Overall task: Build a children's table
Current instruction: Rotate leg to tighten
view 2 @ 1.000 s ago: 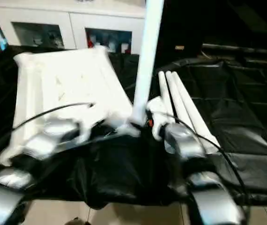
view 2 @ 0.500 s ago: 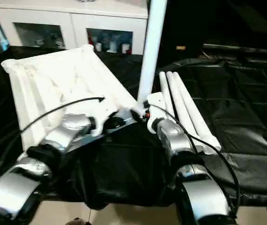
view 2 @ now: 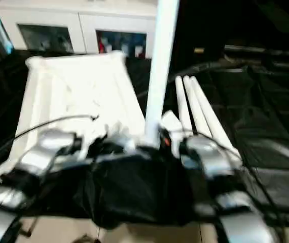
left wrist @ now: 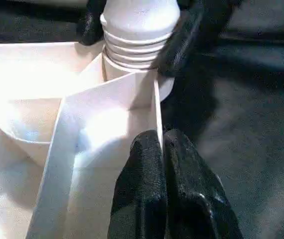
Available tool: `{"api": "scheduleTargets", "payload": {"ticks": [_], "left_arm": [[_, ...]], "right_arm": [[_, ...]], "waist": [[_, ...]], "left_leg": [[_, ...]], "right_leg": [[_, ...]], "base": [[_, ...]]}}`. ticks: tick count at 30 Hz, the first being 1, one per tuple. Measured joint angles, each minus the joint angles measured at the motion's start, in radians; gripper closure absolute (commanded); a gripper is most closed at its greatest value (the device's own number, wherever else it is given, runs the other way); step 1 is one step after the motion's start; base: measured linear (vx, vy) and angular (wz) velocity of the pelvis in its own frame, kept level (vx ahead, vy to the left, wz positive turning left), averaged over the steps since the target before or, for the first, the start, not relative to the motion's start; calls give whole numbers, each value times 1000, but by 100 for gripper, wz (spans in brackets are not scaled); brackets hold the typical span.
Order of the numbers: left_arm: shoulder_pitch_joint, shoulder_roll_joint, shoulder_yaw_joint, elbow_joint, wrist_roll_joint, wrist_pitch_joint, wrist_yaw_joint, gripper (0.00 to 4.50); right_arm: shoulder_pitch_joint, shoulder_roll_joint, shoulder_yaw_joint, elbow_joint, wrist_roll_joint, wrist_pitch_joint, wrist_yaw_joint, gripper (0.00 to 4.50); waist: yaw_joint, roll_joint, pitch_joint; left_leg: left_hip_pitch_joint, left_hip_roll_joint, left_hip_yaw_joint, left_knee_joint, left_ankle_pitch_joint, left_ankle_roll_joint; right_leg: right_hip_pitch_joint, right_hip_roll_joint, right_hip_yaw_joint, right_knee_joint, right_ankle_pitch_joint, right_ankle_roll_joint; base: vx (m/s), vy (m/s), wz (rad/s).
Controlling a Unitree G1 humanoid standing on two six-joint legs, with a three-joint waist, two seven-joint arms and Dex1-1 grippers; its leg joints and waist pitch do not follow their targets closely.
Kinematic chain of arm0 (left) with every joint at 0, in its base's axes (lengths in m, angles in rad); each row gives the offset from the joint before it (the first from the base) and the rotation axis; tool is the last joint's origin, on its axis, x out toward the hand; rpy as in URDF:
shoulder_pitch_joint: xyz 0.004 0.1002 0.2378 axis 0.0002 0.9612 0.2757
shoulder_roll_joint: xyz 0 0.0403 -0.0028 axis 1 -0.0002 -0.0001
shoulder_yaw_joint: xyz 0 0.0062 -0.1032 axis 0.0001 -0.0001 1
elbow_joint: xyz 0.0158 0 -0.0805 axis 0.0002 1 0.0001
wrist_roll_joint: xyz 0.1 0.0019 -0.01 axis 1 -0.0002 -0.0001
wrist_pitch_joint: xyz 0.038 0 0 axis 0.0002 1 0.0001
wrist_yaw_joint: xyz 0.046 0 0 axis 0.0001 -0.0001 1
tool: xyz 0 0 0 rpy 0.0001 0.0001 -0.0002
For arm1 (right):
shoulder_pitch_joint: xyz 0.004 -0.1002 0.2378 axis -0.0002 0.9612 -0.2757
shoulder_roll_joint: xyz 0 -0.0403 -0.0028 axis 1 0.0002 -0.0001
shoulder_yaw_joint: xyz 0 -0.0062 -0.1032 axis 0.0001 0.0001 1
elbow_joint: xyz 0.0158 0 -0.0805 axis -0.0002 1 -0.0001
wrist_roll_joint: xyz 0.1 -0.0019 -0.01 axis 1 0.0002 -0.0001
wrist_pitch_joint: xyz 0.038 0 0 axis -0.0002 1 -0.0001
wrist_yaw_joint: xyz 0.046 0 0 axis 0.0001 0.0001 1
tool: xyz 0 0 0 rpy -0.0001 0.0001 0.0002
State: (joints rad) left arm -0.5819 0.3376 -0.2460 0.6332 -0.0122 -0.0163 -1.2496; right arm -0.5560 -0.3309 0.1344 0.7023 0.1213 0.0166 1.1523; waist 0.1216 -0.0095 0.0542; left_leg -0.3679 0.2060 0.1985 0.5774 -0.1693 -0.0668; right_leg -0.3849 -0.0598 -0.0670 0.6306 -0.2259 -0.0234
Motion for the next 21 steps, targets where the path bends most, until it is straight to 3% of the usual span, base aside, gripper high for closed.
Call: {"api": "scheduleTargets", "payload": {"ticks": [4,14,18,21], "left_arm": [[21,22,0,-34,-14,11,-31,450],[34,31,0,-63,-22,34,-38,450],[24,14,0,-49,-4,37,21,450],[-41,-42,6,48,31,60,162,450]], "right_arm": [[10,-5,3,-30,6,24,37,69],[42,8,7,-93,39,94,48,156],[41,38,-14,-76,33,102,-41,173],[-12,113,-50,14,0,94,-288,175]], "waist": [[0,0,0],[4,-1,0],[3,-1,0],[-9,-2,0]], "left_leg": [[0,0,0,0,0,0],[-3,0,0,0,0,0],[-2,0,0,1,0,0],[3,0,0,2,1,-1]], "right_leg": [[0,0,0,0,0,0],[-3,0,0,0,0,0],[-2,0,0,1,0,1],[2,0,1,2,2,0]], "base": [[0,0,0],[0,0,0],[0,0,0],[0,0,0]]}}
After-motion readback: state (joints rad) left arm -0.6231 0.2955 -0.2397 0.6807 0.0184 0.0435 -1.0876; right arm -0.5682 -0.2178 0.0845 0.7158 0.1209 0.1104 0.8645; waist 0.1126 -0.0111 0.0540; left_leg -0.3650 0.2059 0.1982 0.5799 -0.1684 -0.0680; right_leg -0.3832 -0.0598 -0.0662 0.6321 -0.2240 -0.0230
